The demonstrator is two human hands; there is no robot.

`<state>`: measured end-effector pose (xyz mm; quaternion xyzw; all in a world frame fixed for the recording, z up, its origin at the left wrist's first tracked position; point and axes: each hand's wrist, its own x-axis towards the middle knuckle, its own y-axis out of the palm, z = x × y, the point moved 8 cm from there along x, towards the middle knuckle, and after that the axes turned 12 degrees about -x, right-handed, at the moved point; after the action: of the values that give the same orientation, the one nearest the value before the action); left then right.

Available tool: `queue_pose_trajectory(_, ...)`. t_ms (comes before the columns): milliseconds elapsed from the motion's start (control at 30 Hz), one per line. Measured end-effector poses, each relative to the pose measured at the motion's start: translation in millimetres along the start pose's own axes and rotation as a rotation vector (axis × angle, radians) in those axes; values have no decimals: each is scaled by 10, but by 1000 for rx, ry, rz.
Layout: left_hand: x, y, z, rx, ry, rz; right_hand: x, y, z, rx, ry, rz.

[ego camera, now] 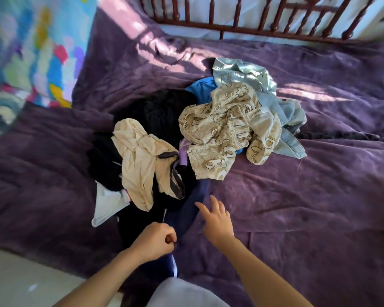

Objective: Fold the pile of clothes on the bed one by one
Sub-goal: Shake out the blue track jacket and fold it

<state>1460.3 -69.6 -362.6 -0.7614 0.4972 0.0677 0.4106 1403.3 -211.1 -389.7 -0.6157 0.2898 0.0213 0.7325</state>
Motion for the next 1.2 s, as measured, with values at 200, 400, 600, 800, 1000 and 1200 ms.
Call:
queue_pose_trajectory(200,-321,-768,131,-88,66,-22,169,-316,520,-208,-99,-190)
queue_pose_trajectory(400,-768,-1621,204,-30,250,45,180,-903,1314,-32,29,-384)
queue_pose_trajectory(600,-1118,-2530,583,53,297,28,439,-1237,1878,-60,138,-323)
queue_pose_trajectory(800,-1193,-3150,503,97,383,-58,319,-1763,1940,201,207,-424)
queue_pose_trajectory(1000,-1493,-4189,247,89,499,-325,58,-2922,2217,265,155,-690)
queue_pose_trajectory(1200,-2188,-5541,217,-76,634,-904,-293,-4096,3099,284,-117,-940)
